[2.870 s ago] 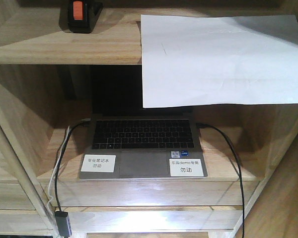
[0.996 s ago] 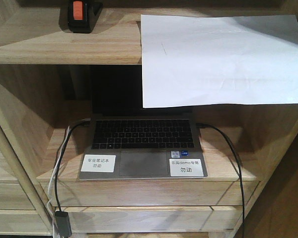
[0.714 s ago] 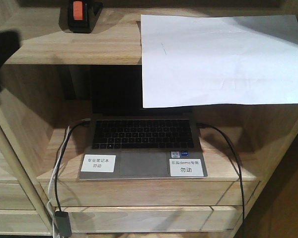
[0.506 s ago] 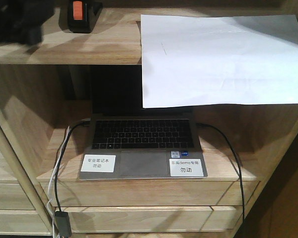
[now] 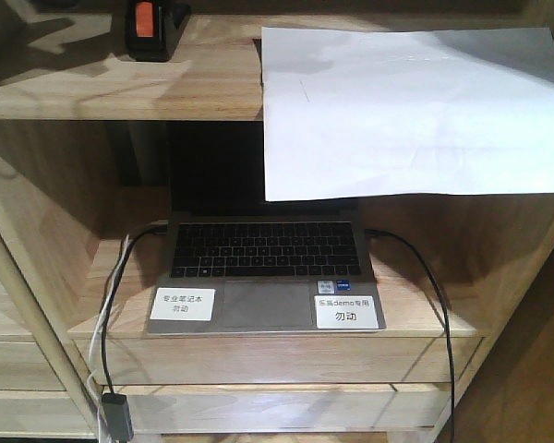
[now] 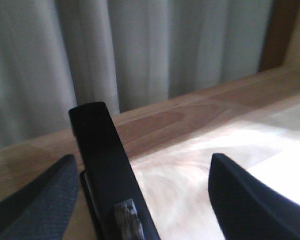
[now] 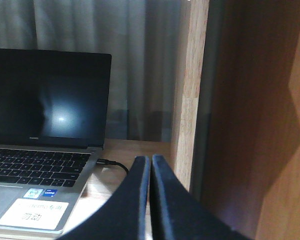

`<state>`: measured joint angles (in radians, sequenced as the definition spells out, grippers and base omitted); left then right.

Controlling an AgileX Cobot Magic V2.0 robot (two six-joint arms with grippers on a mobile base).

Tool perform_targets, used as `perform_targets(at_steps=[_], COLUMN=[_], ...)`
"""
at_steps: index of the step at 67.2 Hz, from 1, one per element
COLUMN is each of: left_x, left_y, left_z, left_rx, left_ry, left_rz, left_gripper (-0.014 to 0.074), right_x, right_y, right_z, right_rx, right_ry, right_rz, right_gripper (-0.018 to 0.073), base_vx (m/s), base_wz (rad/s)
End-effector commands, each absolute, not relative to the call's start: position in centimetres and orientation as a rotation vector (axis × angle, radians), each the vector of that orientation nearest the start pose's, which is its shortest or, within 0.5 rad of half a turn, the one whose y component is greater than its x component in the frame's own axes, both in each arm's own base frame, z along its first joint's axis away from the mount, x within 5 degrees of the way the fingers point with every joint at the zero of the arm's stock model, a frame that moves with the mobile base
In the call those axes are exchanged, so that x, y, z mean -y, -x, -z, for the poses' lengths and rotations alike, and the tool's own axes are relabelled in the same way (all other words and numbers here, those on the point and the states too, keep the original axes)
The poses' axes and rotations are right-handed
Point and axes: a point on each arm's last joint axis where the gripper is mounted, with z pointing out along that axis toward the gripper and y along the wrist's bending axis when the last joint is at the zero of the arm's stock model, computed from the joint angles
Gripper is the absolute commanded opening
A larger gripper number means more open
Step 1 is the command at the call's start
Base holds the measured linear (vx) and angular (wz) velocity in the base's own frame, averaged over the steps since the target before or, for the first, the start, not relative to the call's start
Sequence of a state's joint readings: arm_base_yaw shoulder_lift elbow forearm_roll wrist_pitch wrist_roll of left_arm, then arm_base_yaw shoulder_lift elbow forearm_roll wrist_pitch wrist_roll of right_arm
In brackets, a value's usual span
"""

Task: Grab stapler and paper to desk for stapling
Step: 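Close the left gripper on the black stapler and lift it off the shelf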

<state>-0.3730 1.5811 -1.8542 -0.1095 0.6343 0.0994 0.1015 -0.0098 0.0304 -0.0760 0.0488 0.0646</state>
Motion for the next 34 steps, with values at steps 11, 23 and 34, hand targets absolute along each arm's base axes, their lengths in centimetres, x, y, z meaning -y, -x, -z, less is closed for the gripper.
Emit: perform_targets(at_steps=[11, 23, 34], left_x=[13.4, 13.9, 14.2], left_y=[-33.8, -35.2, -35.9], left_z=[-51.7, -50.5, -49.4], left_rx=[-1.76, -1.804, -1.858], left_ry=[-0.316, -0.321, -0.306], left_rz=[0.286, 0.282, 0.293], left_gripper=[0.0529, 0.0529, 0.0519], right_x=[-0.6, -0.6, -0.6], right_y=[-5.7, -5.6, -5.6], right_z=[-19.9, -19.9, -19.9], right_rx=[-1.494, -1.493, -1.493], right_ry=[0.094, 0.094, 0.094], right_rz=[-0.059, -0.059, -0.059], right_gripper=[-0.0009, -0.0009, -0.0009], base_vx=[0.0, 0.0, 0.0], base_wz=[0.0, 0.0, 0.0])
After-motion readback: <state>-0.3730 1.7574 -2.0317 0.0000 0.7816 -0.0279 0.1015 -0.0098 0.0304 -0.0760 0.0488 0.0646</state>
